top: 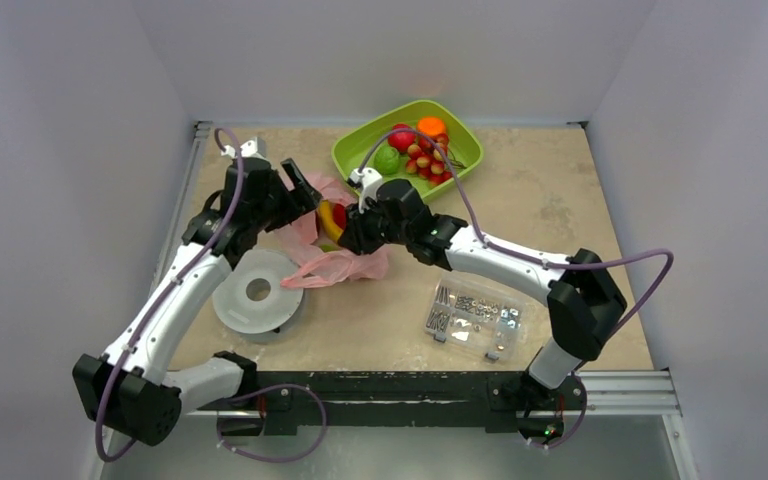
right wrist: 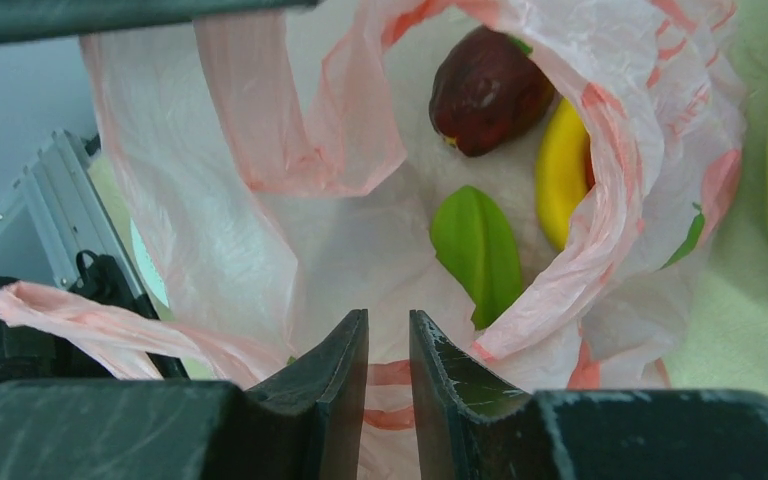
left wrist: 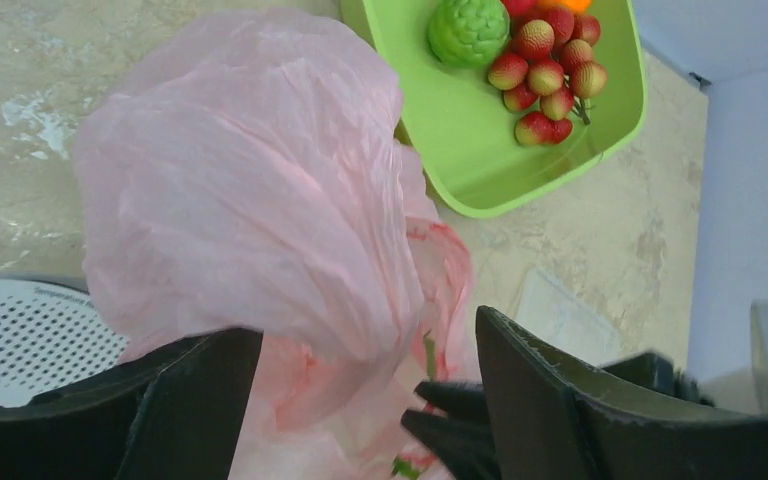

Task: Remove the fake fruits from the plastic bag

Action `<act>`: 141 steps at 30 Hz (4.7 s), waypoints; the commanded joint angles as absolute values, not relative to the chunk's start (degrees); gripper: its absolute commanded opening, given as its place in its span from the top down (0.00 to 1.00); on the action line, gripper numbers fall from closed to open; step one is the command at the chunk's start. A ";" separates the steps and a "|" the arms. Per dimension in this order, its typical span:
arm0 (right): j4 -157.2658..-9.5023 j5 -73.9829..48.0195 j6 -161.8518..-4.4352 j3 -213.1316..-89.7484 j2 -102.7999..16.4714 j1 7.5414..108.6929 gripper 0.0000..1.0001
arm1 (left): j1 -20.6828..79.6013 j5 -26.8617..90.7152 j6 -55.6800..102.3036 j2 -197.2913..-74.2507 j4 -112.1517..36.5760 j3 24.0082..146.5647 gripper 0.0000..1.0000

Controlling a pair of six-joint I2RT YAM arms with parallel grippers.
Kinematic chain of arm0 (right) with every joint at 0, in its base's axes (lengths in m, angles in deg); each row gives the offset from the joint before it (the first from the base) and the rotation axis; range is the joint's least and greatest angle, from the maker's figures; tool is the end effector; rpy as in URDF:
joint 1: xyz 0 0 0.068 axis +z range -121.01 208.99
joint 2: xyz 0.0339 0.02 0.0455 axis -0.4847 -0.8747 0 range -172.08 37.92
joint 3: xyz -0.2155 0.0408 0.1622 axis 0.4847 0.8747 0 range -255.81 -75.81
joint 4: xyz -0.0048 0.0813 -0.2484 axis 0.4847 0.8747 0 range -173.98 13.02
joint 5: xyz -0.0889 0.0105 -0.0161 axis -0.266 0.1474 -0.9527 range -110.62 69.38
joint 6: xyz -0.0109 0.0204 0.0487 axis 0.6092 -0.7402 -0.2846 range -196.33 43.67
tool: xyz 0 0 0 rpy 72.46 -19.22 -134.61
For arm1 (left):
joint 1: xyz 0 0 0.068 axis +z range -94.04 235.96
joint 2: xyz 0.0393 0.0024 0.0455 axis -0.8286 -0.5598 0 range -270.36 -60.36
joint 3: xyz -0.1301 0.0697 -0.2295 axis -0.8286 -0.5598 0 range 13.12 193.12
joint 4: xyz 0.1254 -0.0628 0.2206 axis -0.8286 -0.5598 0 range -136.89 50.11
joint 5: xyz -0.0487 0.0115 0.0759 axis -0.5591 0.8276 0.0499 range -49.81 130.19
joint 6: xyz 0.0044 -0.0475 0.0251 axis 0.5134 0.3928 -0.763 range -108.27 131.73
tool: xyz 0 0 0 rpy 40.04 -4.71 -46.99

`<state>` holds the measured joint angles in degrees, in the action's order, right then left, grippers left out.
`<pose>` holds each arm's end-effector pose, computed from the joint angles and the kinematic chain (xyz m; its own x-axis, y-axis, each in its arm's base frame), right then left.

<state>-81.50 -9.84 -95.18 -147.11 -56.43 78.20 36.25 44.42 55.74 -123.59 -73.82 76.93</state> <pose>0.2479 0.2976 0.2891 -0.5423 -0.1426 -0.8280 -0.7173 0.5918 0.3678 0.2238 -0.0774 0.3516 -0.5655 -0.5334 -0.6290 -0.1594 0.8190 -0.5513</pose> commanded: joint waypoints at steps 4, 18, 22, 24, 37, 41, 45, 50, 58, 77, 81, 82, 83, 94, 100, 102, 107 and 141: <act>-87.07 -11.61 -90.82 -142.48 -52.62 80.66 0.77 | 35.96 43.16 59.58 -131.73 -62.22 76.83 0.50; -97.56 -26.42 -91.23 -122.60 -49.63 91.68 0.97 | 55.78 21.54 76.25 -131.70 -52.51 77.19 1.00; -91.12 -22.01 -96.26 -126.63 -47.30 91.41 0.98 | 60.61 12.10 72.87 -134.20 -55.52 79.81 1.00; -83.76 -20.16 -98.03 -133.09 -47.52 91.01 0.99 | 60.71 9.67 67.95 -136.17 -63.96 83.70 1.00; -59.29 -19.14 -96.17 -161.34 -48.25 85.56 0.75 | 53.77 14.30 42.77 -124.05 -89.20 86.59 0.46; -58.52 -17.82 -95.34 -168.60 -55.03 84.66 0.72 | 52.56 13.02 48.10 -125.22 -88.14 85.60 0.43; -65.63 -13.26 -94.63 -166.53 -56.99 83.31 0.67 | 50.56 19.01 54.22 -125.53 -82.63 83.02 0.39; -68.79 -11.24 -91.08 -166.18 -59.67 83.30 0.58 | 48.80 24.43 56.76 -128.58 -79.34 83.62 0.35; -69.97 -18.41 -89.53 -161.74 -64.24 83.80 0.83 | 48.11 27.77 62.70 -136.10 -76.53 89.44 0.97; -71.19 -14.22 -87.61 -147.18 -56.61 86.82 0.97 | 54.77 27.80 70.33 -149.63 -86.00 114.15 0.65; -69.62 -13.64 -89.41 -151.61 -55.42 86.73 0.96 | 53.81 22.46 59.97 -142.18 -88.15 106.38 0.23; -69.46 -13.30 -89.52 -152.42 -55.35 86.73 0.96 | 53.58 21.55 57.46 -139.67 -89.01 104.29 0.18; -69.09 -13.32 -89.66 -153.39 -55.49 86.67 0.95 | 53.40 21.24 55.46 -137.12 -90.04 102.23 0.14; -63.40 -17.47 -91.85 -166.97 -65.07 83.50 0.92 | 53.23 25.35 50.67 -111.28 -99.54 85.81 0.25; -60.51 -18.87 -92.33 -174.05 -71.04 83.48 0.90 | 53.15 24.96 61.77 -109.54 -93.99 74.65 0.09; -60.01 -19.13 -93.01 -175.28 -71.95 83.48 0.90 | 53.15 23.87 64.20 -110.97 -87.08 71.53 0.04; -61.36 -19.39 -94.12 -175.81 -73.27 83.48 0.90 | 50.11 25.54 63.45 -119.89 -80.82 73.17 0.04; -64.89 -25.92 -88.41 -176.92 -79.17 80.37 0.71 | 47.08 18.39 48.24 -122.85 -87.64 65.68 1.00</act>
<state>-60.60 -30.08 -90.44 -178.39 -81.76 77.98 47.25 21.07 48.53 -121.90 -89.67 63.03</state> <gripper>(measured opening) 0.273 0.005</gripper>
